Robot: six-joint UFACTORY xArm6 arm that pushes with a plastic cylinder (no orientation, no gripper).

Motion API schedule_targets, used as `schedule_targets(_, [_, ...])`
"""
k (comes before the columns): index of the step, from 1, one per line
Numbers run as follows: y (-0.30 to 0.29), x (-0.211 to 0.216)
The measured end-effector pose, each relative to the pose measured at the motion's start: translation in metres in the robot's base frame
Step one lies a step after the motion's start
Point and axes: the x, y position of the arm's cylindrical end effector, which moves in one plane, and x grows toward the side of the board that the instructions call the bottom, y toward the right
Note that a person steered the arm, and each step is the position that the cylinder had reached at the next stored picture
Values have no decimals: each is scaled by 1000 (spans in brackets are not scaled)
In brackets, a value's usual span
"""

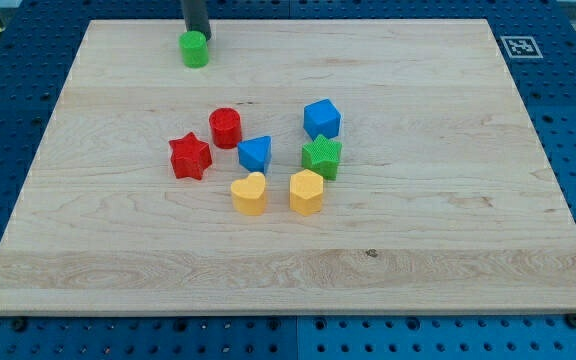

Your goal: Push the green circle to the top of red circle

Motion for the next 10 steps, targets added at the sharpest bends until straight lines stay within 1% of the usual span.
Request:
schedule_targets(1, [-11, 14])
schedule_targets(2, [-59, 14])
schedule_targets(3, [-57, 19])
schedule_targets(4, [-19, 19])
schedule_targets(5, [-9, 28])
schedule_targets(6, [5, 50])
schedule_targets(7, [19, 56])
schedule_targets(8, [2, 58])
schedule_targets(9, [8, 79])
schedule_targets(10, [53, 96])
